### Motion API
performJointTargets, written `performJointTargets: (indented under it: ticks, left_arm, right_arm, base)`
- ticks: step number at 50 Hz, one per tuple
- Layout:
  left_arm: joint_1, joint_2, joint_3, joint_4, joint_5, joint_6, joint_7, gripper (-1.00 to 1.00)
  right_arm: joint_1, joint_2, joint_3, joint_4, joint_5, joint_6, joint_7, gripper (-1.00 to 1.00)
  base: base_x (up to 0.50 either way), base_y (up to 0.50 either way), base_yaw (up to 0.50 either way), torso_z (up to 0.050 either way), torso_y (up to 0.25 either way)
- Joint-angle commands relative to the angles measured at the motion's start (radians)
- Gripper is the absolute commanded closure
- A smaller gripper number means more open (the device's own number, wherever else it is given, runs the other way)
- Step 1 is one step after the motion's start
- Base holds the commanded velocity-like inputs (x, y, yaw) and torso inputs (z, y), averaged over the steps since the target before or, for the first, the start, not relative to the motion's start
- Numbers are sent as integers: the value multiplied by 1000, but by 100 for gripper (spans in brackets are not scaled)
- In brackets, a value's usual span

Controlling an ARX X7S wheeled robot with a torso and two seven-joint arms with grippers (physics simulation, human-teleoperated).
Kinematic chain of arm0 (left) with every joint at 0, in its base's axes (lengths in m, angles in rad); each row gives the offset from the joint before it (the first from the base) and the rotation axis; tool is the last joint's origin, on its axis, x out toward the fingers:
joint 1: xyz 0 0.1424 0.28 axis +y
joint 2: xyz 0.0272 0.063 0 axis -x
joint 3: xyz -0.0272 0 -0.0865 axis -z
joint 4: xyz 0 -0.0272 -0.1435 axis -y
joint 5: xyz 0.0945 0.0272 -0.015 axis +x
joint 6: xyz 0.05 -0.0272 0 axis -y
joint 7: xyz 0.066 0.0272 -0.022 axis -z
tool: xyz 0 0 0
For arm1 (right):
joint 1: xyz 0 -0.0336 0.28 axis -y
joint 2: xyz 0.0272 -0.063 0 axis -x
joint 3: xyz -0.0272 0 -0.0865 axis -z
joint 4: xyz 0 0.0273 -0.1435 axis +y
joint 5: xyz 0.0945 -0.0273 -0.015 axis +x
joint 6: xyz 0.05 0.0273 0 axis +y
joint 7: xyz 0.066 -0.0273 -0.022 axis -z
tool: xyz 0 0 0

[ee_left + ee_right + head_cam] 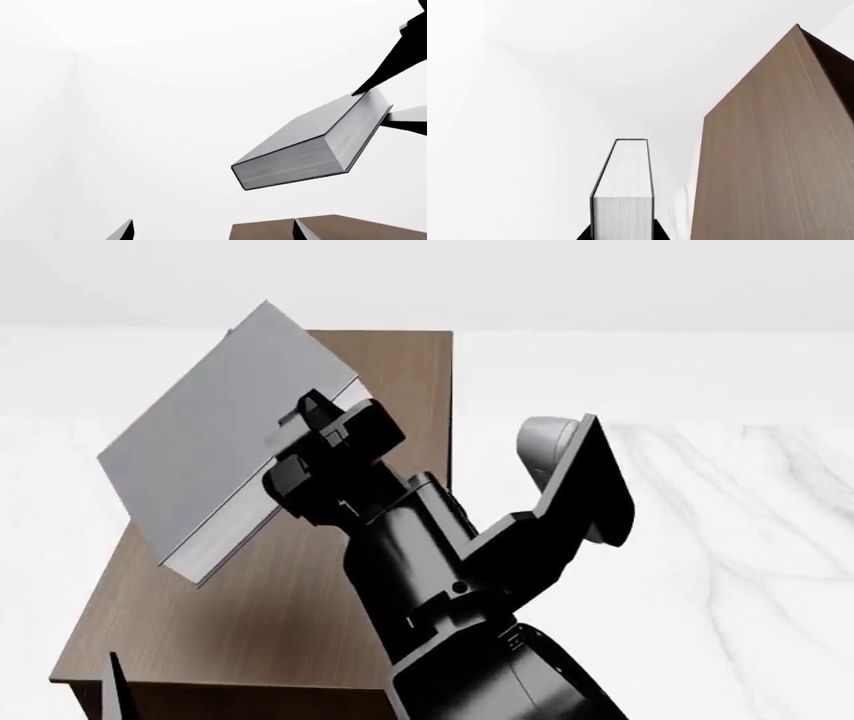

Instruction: Pick up the book in the middle and place it on the cabinet shelf.

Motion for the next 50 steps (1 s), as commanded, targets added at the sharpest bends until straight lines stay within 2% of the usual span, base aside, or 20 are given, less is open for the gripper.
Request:
performJointTargets:
  ticks: [1, 22, 50]
  left_arm:
    - [-7, 17, -20, -17, 14, 19, 15, -100]
    - [-29, 24, -11, -102, 21, 76, -6, -100]
    - [-14, 12, -8, -43, 8, 28, 0, -100]
  right_arm:
    - [1, -24, -1, -4, -29, -24, -44, 100]
    - [-34, 17, -46, -1, -70, -29, 11, 100]
    - [-88, 61, -117, 49, -122, -9, -5, 100]
  base:
    - [0, 0, 0, 0, 0]
    - [0, 0, 0, 0, 1]
    - [0, 0, 0, 0, 1]
